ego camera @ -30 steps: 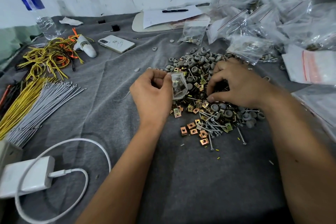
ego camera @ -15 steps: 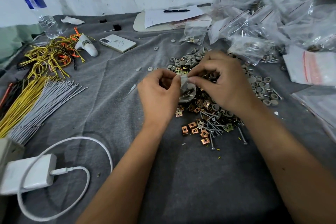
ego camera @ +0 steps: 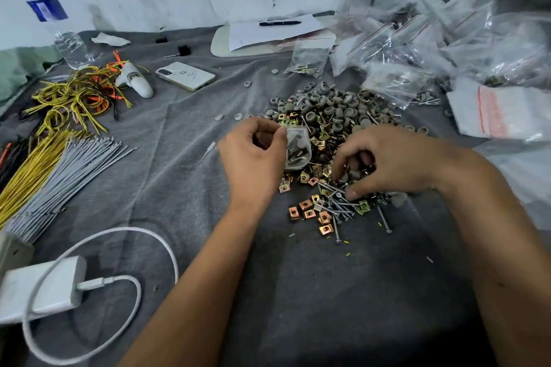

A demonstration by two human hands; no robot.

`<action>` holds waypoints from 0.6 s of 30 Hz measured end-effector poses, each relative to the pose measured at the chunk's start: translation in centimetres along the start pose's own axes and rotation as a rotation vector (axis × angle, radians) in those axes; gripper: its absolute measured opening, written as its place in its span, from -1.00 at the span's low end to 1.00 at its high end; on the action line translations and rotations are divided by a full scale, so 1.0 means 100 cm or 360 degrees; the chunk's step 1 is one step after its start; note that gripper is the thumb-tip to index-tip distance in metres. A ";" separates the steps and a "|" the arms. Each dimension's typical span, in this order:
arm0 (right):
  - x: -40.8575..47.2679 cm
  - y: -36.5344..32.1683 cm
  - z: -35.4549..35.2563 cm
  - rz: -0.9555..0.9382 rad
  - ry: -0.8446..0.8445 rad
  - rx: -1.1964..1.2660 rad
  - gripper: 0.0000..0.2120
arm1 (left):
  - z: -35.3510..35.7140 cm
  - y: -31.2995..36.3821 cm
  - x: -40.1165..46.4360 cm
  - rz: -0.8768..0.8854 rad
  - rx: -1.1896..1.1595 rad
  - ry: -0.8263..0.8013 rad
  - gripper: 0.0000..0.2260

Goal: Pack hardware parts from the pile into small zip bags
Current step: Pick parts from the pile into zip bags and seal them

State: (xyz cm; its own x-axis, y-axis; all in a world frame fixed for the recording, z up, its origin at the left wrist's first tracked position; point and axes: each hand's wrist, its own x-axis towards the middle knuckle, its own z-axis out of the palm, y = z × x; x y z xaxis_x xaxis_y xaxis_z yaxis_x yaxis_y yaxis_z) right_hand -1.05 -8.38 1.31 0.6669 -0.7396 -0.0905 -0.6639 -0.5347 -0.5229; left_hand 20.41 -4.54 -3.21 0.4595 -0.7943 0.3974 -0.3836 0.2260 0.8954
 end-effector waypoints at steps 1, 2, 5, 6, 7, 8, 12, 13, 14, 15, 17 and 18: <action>0.000 -0.001 0.002 -0.0007 0.0011 -0.0049 -0.76 | 0.000 0.000 0.000 -0.0001 -0.0001 -0.0006 -0.90; 0.001 -0.002 0.003 -0.0024 0.0027 -0.0074 -0.80 | 0.000 0.000 -0.001 -0.0002 0.0000 -0.0012 -0.90; 0.002 -0.003 0.008 -0.0067 0.0102 -0.0068 -0.87 | -0.001 0.000 -0.002 0.0006 0.0006 -0.0013 -0.92; 0.003 -0.003 0.010 -0.0081 0.0159 -0.0037 -0.89 | 0.000 0.000 -0.002 0.0005 0.0005 -0.0010 -0.93; 0.003 -0.003 0.011 -0.0093 0.0237 0.0030 -0.90 | 0.000 0.000 -0.002 0.0003 0.0003 -0.0008 -0.93; 0.004 -0.004 0.012 -0.0107 0.0332 0.0126 -0.90 | 0.000 0.000 -0.002 0.0005 0.0003 -0.0010 -0.93; 0.009 -0.013 0.015 -0.0272 0.0693 0.0443 -0.93 | 0.000 0.000 -0.001 0.0026 0.0007 -0.0043 -0.93; 0.011 -0.017 0.016 -0.0312 0.0753 0.0474 -0.93 | 0.000 0.000 -0.002 0.0037 0.0015 -0.0051 -0.92; 0.014 -0.021 0.017 -0.0330 0.0801 0.0480 -0.93 | 0.001 0.000 -0.002 0.0048 0.0026 -0.0054 -0.92; 0.017 -0.025 0.019 -0.0331 0.0827 0.0464 -0.92 | 0.001 0.000 -0.002 0.0057 0.0038 -0.0054 -0.91; 0.024 -0.030 0.021 -0.0302 0.0823 0.0364 -0.91 | 0.001 0.001 -0.002 0.0066 0.0056 -0.0043 -0.91; 0.026 -0.032 0.022 -0.0275 0.0817 0.0303 -0.90 | 0.001 0.001 -0.002 0.0064 0.0057 -0.0033 -0.90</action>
State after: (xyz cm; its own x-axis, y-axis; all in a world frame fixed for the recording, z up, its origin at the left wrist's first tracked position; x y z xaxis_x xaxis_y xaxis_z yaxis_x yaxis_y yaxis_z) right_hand 3.53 -7.67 0.85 0.4791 -0.7772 0.4080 -0.4554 -0.6174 -0.6414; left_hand 20.18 -4.44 -3.22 0.4267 -0.7966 0.4282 -0.4300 0.2378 0.8709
